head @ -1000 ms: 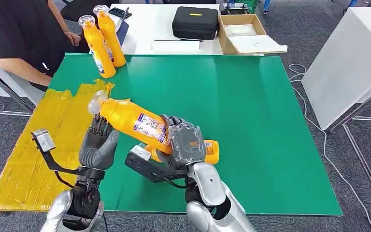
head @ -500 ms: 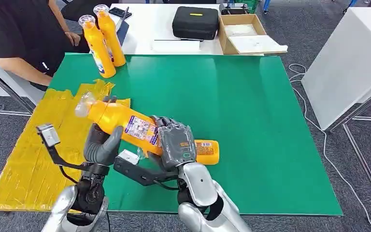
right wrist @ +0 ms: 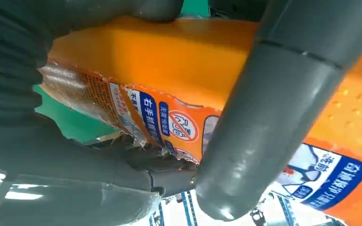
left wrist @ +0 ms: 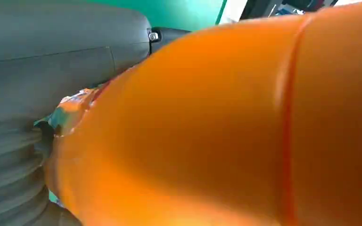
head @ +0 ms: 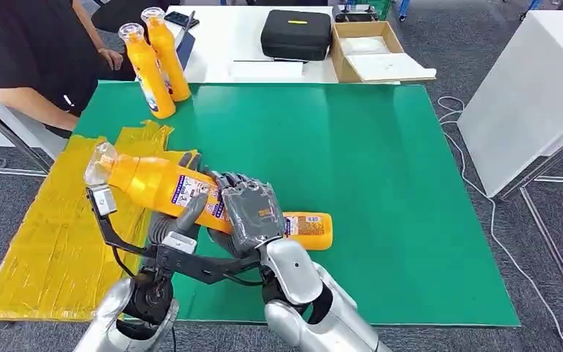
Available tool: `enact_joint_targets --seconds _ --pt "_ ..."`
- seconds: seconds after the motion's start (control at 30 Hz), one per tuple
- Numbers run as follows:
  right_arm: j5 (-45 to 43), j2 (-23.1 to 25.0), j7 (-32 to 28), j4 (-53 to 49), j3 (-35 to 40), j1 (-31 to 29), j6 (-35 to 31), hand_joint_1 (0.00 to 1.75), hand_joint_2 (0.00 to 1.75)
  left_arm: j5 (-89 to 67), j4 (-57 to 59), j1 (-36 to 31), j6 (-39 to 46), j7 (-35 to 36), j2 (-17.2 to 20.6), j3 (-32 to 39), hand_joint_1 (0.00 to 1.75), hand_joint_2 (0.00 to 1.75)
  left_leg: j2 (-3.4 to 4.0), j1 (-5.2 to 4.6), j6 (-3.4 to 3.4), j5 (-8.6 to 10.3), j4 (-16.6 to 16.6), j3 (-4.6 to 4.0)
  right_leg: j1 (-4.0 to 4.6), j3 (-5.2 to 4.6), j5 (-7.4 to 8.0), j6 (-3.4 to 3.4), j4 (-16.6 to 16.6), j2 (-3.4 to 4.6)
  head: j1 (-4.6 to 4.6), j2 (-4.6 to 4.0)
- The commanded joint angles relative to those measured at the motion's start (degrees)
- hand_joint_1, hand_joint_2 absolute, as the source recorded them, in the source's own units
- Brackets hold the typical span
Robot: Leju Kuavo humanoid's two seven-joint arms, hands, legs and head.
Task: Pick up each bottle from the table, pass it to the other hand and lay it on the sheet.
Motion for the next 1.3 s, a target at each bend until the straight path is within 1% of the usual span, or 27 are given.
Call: enact_joint_targets --seconds 0.03,0.2,0.33,0.4,0.43,0.5,0.63,0.67,0.77,0.87,0.9,0.93,0.97,1.0,1.03,1.07,1.1,1.13,1.17,1.2,1.23,1.27,1.3 --pt "-1.56 -1.76 -0.54 3.64 7.36 -3.58 0.43 1.75 1.75 -0.34 3.90 -3.39 0.56 -0.37 -0.91 -1.75 1.73 1.75 -0.13 0.02 -0.09 -0.03 -0.02 0.15 0.02 0.19 -0.07 -0.02 -0.03 -0.16 0.00 0.00" --pt "-1.56 -1.76 -0.54 3.64 7.36 -3.58 0.43 1.75 1.75 -0.34 3.90 -3.39 0.56 -0.37 -0.91 -1.75 1.73 1.75 -0.14 0.03 -0.12 -0.07 -0.02 0.26 0.03 0.32 -0.10 -0.02 -0.05 -0.18 0.02 0.00" --pt "-1.56 -1.76 -0.54 3.64 7.36 -3.58 0.43 1.75 1.75 -0.34 3.90 -3.39 0.56 -0.37 -0.91 -1.75 1.73 1.75 -0.15 0.02 -0.09 -0.01 -0.02 0.15 0.02 0.20 -0.06 -0.02 -0.04 -0.18 0.00 0.00" --pt "-1.56 -1.76 -0.54 3.64 7.36 -3.58 0.43 1.75 1.75 -0.34 3.90 -3.39 0.56 -0.37 -0.91 -1.75 1.73 1.75 -0.18 0.04 -0.16 -0.10 0.02 0.35 0.04 0.41 -0.14 -0.03 -0.03 -0.23 0.00 0.00" --pt "-1.56 -1.76 -0.54 3.64 7.36 -3.58 0.43 1.75 1.75 -0.34 3.90 -3.39 0.56 -0.37 -0.91 -1.75 1.73 1.75 -0.16 0.01 -0.10 -0.02 -0.02 0.18 0.02 0.22 -0.07 -0.01 -0.04 -0.19 0.02 0.00" --pt "-1.56 -1.76 -0.54 3.64 7.36 -3.58 0.43 1.75 1.75 -0.34 3.90 -3.39 0.56 -0.37 -0.91 -1.75 1.75 1.75 -0.19 0.03 -0.14 -0.06 0.00 0.27 0.03 0.33 -0.11 -0.02 -0.03 -0.24 0.00 0.00" --pt "-3.37 -1.96 -0.53 3.63 8.19 -3.42 1.38 1.75 1.75 -0.66 2.55 -3.34 1.49 -2.40 -1.16 -0.19 1.75 1.75 -0.11 0.02 -0.08 -0.01 -0.02 0.10 0.02 0.13 -0.04 -0.01 -0.04 -0.13 0.02 0.00" --pt "-3.81 -1.98 -0.29 4.01 8.35 -3.45 1.46 1.75 1.75 -0.91 2.18 -3.31 1.82 -2.78 -1.25 0.28 1.75 1.75 -0.13 0.03 -0.10 -0.04 -0.01 0.18 0.03 0.22 -0.08 -0.02 -0.04 -0.16 0.02 0.00" --pt "-4.65 -1.75 0.30 6.78 8.07 -3.50 0.76 1.75 1.75 -2.62 0.79 -2.90 3.82 -4.70 -1.80 2.10 1.75 1.75 -0.16 0.03 -0.14 -0.08 -0.02 0.31 0.03 0.36 -0.13 -0.03 -0.05 -0.20 0.02 0.00" --pt "-4.97 -2.08 0.18 7.43 7.69 -3.21 0.40 1.75 1.75 -3.03 0.17 -2.43 4.49 -5.33 -1.57 3.35 1.75 1.75 -0.10 0.03 -0.10 -0.02 -0.03 0.16 0.03 0.19 -0.05 -0.02 -0.06 -0.13 0.02 0.00" --pt "-5.06 -2.16 0.15 7.52 7.59 -3.10 0.39 1.75 1.75 -2.87 0.00 -2.21 4.62 -5.44 -1.54 3.75 1.75 1.75 -0.15 0.04 -0.18 -0.13 0.00 0.41 0.05 0.47 -0.16 -0.04 -0.04 -0.21 0.00 0.00" --pt "-6.02 -2.07 -0.02 7.71 6.98 -2.67 0.76 1.75 1.75 -2.70 -0.34 -1.83 4.72 -5.76 -1.46 4.29 1.75 1.75 -0.13 0.06 -0.15 -0.08 -0.02 0.31 0.06 0.37 -0.11 -0.03 -0.06 -0.18 0.02 0.00" --pt "-6.51 -2.35 -0.02 7.48 6.48 -2.41 0.91 1.71 1.75 -2.50 -0.82 -1.31 4.63 -6.04 -1.34 4.97 1.75 1.75 -0.12 0.05 -0.12 -0.03 -0.04 0.21 0.05 0.26 -0.06 -0.03 -0.08 -0.15 0.00 0.00" --pt "-6.78 -2.69 0.07 7.07 5.94 -2.16 0.88 0.56 1.75 -2.21 -1.26 -0.94 4.31 -6.17 -1.23 5.53 1.75 1.75 -0.16 0.04 -0.14 -0.05 -0.05 0.29 0.04 0.34 -0.10 -0.03 -0.07 -0.20 0.00 0.00" --pt "-7.63 -3.05 0.32 6.57 4.87 -1.63 1.31 0.00 1.75 -2.18 -1.82 -0.51 4.23 -6.28 -1.15 6.28 1.75 1.75 -0.09 0.05 -0.09 -0.01 -0.05 0.16 0.05 0.19 -0.03 -0.02 -0.09 -0.12 0.00 0.00" --pt "-8.40 -3.84 0.83 5.18 3.01 -0.77 0.78 0.00 1.75 -2.18 -2.77 0.09 4.07 -6.42 -0.94 7.45 1.75 1.75 -0.16 0.05 -0.14 -0.06 -0.04 0.31 0.05 0.37 -0.11 -0.03 -0.09 -0.21 0.02 0.00" --pt "-9.02 -4.89 0.92 3.39 1.36 0.25 0.03 0.00 0.00 -2.28 -3.54 0.70 4.02 -6.45 -0.80 8.63 1.75 1.75 -0.11 0.06 -0.10 -0.02 -0.02 0.15 0.06 0.20 -0.04 -0.02 -0.08 -0.14 0.00 0.00" --pt "-9.12 -6.39 0.94 0.97 -0.12 1.38 -0.55 0.00 0.00 -2.46 -4.57 1.62 3.93 -6.67 -0.73 10.04 1.75 1.75 -0.17 0.06 -0.12 -0.04 -0.02 0.21 0.07 0.28 -0.08 -0.02 -0.08 -0.21 0.02 0.00" --pt "-9.51 -8.12 0.61 -2.40 -2.87 3.46 -1.60 0.00 0.00 -2.55 -5.60 2.88 3.61 -6.84 -0.76 12.12 1.75 1.75 -0.13 0.05 -0.08 0.00 -0.04 0.11 0.06 0.17 -0.03 -0.01 -0.09 -0.16 0.02 0.00" --pt "-8.77 -8.23 1.18 -5.17 -5.88 6.12 -2.66 0.00 0.00 -2.44 -6.33 4.06 3.03 -6.75 -0.73 13.55 1.75 1.75 -0.19 0.06 -0.10 -0.04 -0.02 0.19 0.06 0.27 -0.08 -0.01 -0.09 -0.23 0.00 0.00" --pt "-6.99 -8.08 1.36 -8.03 -8.09 8.81 -2.23 0.00 0.00 -2.19 -6.86 5.20 2.18 -6.53 -0.82 14.84 1.75 1.75 -0.21 0.08 -0.10 -0.07 -0.01 0.24 0.08 0.34 -0.11 0.00 -0.10 -0.26 0.00 0.00" --pt "-4.95 -8.32 1.18 -9.71 -10.22 10.64 -2.72 0.00 0.00 -2.02 -6.93 6.20 0.98 -6.08 -1.29 16.30 1.75 1.75 -0.27 0.05 -0.08 -0.04 -0.04 0.17 0.05 0.26 -0.11 0.00 -0.10 -0.29 0.02 0.00" --pt "-4.37 -8.67 0.36 -10.89 -11.94 11.54 -3.34 0.00 0.00 -2.29 -6.72 6.77 0.20 -6.01 -1.68 17.27 1.75 1.75 -0.26 0.03 -0.10 -0.10 -0.03 0.29 0.03 0.37 -0.17 0.00 -0.10 -0.30 0.00 0.00"
